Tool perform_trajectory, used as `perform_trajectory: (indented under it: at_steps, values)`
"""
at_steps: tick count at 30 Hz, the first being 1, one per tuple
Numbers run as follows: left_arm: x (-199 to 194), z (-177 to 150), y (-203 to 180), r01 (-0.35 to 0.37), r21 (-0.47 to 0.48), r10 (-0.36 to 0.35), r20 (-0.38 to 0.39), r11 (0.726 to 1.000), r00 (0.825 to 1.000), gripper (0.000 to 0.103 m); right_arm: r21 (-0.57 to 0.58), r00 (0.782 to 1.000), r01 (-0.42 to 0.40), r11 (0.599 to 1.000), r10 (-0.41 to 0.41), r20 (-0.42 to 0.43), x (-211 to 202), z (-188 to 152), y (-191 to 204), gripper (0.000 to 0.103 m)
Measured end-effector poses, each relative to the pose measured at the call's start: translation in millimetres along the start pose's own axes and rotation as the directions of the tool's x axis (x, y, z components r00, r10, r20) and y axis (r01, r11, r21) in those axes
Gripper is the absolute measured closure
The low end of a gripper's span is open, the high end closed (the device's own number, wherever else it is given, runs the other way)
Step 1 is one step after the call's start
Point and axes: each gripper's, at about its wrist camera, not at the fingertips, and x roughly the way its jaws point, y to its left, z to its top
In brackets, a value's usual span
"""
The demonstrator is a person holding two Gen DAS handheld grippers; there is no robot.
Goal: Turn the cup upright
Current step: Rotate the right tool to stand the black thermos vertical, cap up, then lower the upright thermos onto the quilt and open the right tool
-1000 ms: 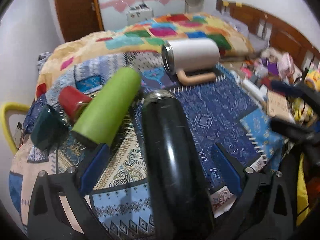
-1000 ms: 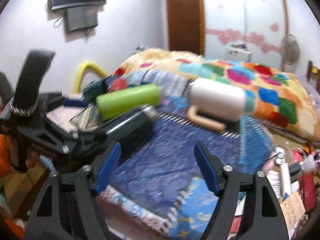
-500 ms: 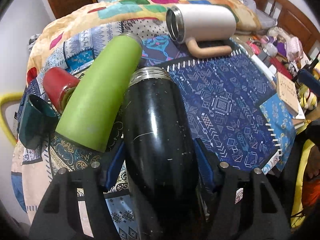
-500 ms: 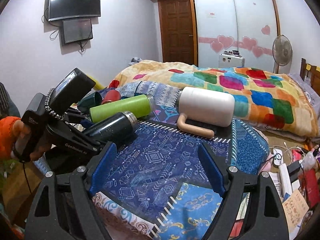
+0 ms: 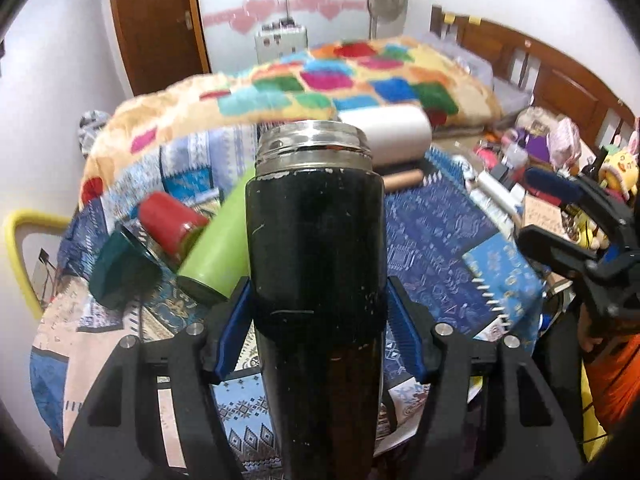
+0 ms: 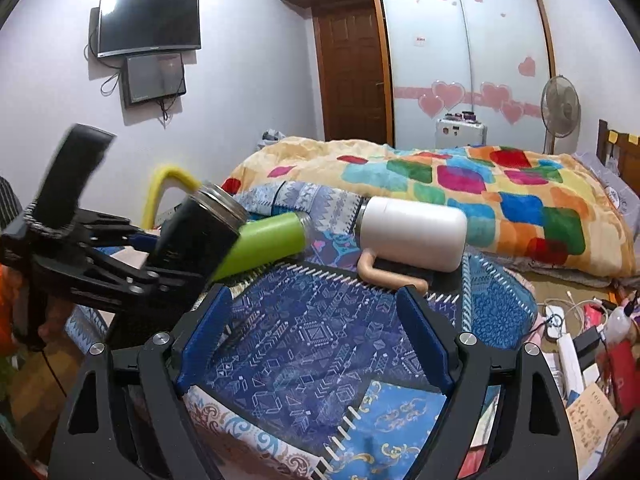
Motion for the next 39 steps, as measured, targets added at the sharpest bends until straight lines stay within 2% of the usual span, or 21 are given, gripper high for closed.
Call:
perform_trajectory:
  at_steps: [5, 9, 14, 19, 25, 28, 35, 39]
  values:
    - [-25, 7, -1, 0.01, -0.008, -0.009, 0.093, 1.0, 0.996, 0.039, -0.002, 1.0, 0.003, 1.0, -0.003, 0.023, -5, 6, 2, 0.02]
    - [-31, 15, -2, 0.034, -0.016, -0.031, 0.138, 0.999, 0.99, 0.039, -0.001, 0.999, 0.009, 1.0, -0.009, 0.041, -7, 9, 3, 0.02]
    - [-29, 25, -8, 0.028, -0.003, -0.027, 0.181, 1.0, 0.983, 0.039, 0.001, 0.998, 0.019, 1.0, -0.019, 0.06, -8, 14, 2, 0.02]
    - [-23, 31, -13, 0.051, 0.013, -0.052, 0.187, 0.999, 0.981, 0.039, 0.007, 0.997, 0.023, 1.0, -0.024, 0.075, -6, 18, 0, 0.02]
    - [-8, 25, -18, 0.061, 0.033, -0.065, 0.152, 0.998, 0.986, 0.039, 0.011, 0.997, 0.018, 1.0, -0.018, 0.077, -5, 15, -2, 0.019]
    - [-1, 20, -18, 0.063, 0.028, -0.066, 0.136, 0.998, 0.988, 0.039, 0.008, 0.997, 0.02, 1.0, -0.02, 0.073, -3, 14, -1, 0.019]
    - [1, 17, -12, 0.069, -0.015, -0.066, 0.158, 0.998, 0.985, 0.039, 0.004, 0.998, 0.014, 1.0, -0.014, 0.065, -4, 11, 2, 0.019]
    - [-3, 16, -16, 0.04, -0.012, -0.037, 0.171, 0.999, 0.985, 0.032, 0.006, 0.997, 0.02, 1.0, -0.02, 0.07, -8, 11, 4, 0.019]
